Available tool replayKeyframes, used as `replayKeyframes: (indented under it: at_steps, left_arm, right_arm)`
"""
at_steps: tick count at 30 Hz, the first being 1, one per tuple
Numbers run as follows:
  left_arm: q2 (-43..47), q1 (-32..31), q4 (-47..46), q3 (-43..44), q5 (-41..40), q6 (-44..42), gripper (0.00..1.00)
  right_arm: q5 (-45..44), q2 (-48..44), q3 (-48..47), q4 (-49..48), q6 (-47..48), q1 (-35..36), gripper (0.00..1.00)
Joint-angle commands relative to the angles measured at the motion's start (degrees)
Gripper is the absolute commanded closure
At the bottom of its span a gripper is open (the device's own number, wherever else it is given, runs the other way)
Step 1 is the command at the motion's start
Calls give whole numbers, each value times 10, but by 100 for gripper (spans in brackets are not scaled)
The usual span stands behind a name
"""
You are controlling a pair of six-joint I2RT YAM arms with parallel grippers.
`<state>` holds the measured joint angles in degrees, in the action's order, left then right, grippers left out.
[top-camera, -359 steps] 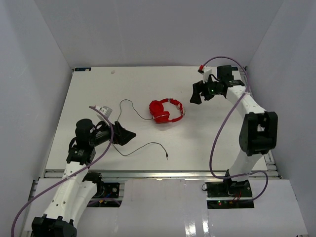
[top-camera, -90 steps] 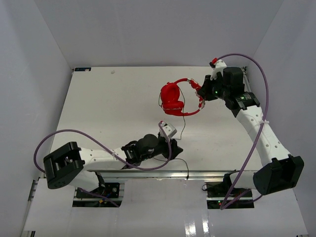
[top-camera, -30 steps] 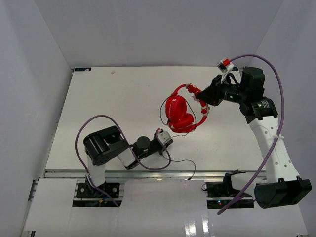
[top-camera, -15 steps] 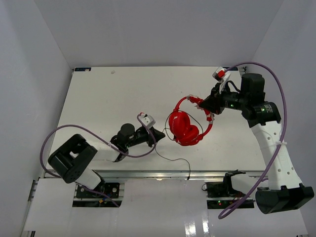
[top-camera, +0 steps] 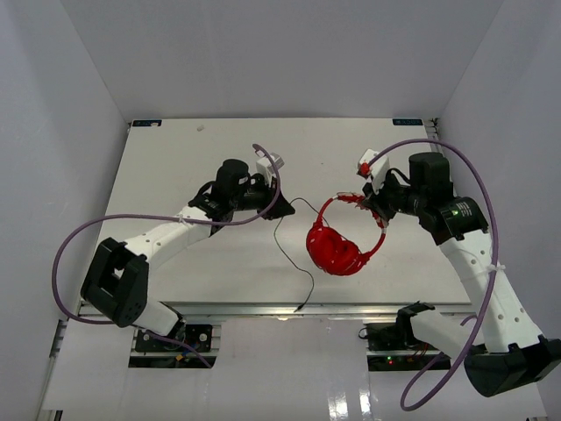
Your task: Wrap the headphones
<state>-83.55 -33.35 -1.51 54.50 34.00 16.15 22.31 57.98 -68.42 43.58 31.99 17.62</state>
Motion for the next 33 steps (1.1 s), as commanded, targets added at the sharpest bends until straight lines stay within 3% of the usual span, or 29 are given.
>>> replayKeyframes:
  at_steps: [1, 6, 11, 15, 24, 29, 33]
  left_arm:
    - [1, 5, 166, 90, 37, 36, 100]
    - [0, 5, 193, 128, 101, 95, 100]
    - [4, 4, 179, 138, 152, 160, 100]
    - [15, 0, 142, 146, 165, 219, 100]
    - [-6, -36, 106, 190, 130, 324, 95]
    - [-20, -69, 61, 190, 72, 373, 93]
    - [-29, -101, 54, 183, 20, 364, 91]
  right_arm:
    - [-121, -17, 43, -60, 17, 18, 92]
    - [-230, -12, 85, -132, 7, 53, 92]
    - [-392, 18, 100, -212, -23, 114, 92]
    - [-437, 57, 87, -252, -91, 145, 92]
    - [-413, 160, -15, -236, -270, 152, 92]
    - [-407, 192, -51, -231, -302, 151, 92]
    - [-390, 200, -70, -222, -328, 138, 92]
